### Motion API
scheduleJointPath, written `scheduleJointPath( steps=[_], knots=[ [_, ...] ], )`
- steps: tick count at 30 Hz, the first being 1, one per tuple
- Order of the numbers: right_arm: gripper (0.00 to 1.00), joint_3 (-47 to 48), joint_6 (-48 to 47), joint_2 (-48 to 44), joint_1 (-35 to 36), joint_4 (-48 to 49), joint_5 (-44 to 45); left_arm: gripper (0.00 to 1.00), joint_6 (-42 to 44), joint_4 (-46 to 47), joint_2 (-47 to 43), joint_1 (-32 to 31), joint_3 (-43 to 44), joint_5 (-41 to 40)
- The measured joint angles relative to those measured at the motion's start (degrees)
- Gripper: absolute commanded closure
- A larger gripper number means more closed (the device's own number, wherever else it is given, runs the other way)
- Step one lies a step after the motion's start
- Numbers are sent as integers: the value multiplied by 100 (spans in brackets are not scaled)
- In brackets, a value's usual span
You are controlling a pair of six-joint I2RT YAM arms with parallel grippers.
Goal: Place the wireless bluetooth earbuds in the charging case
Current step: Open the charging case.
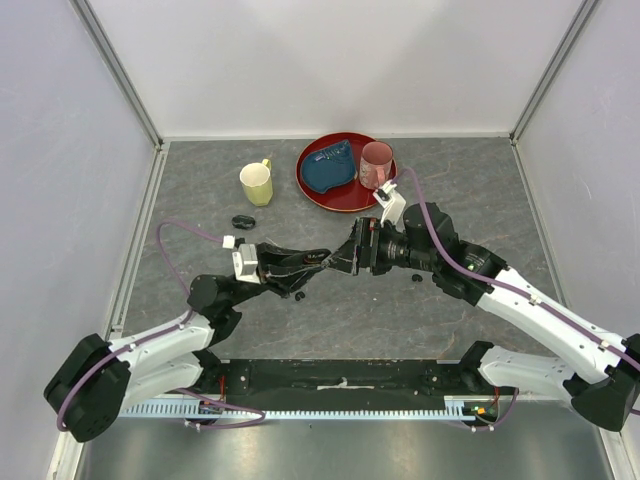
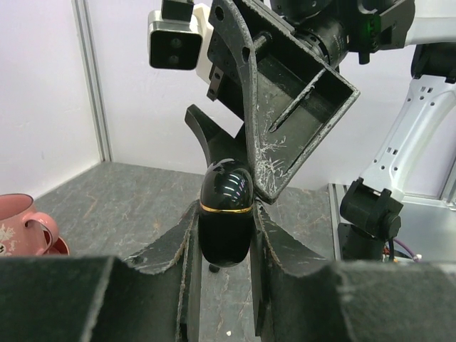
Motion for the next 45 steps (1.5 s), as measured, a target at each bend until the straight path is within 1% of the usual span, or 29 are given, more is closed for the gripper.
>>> scheduleJointPath(
  steps=[10, 17, 25, 29, 33, 35, 38, 42, 45],
  knots=[
    [2, 9, 361, -22, 9, 413, -267, 98, 44, -103, -361, 2, -4, 0],
    [2, 2, 588, -22, -44, 730, -214, 98, 46, -114, -433, -28, -15, 219],
    [2, -9, 710, -31, -48, 968, -221, 98, 87, -177, -570, -31, -66, 236],
    [2, -9, 667, -203, -48, 1067, -146, 98, 166, -317, -750, -31, -120, 149],
    [2, -2, 481, -544, -85, 1056, 125, 98, 236, -431, -920, -31, -195, 59],
    [2, 98, 343, -693, -127, 828, 470, 98, 264, -535, -1012, -31, -212, 0],
    [2, 372, 151, -780, -297, 216, 1196, 98, 295, -713, -1185, -31, -227, -50],
    [2, 597, -208, -745, -833, -656, 1917, 98, 354, -975, -1475, -31, -251, -57],
    [2, 612, -444, -619, -1231, -1182, 2140, 98, 417, -1176, -1692, -31, -258, -61]
  ],
)
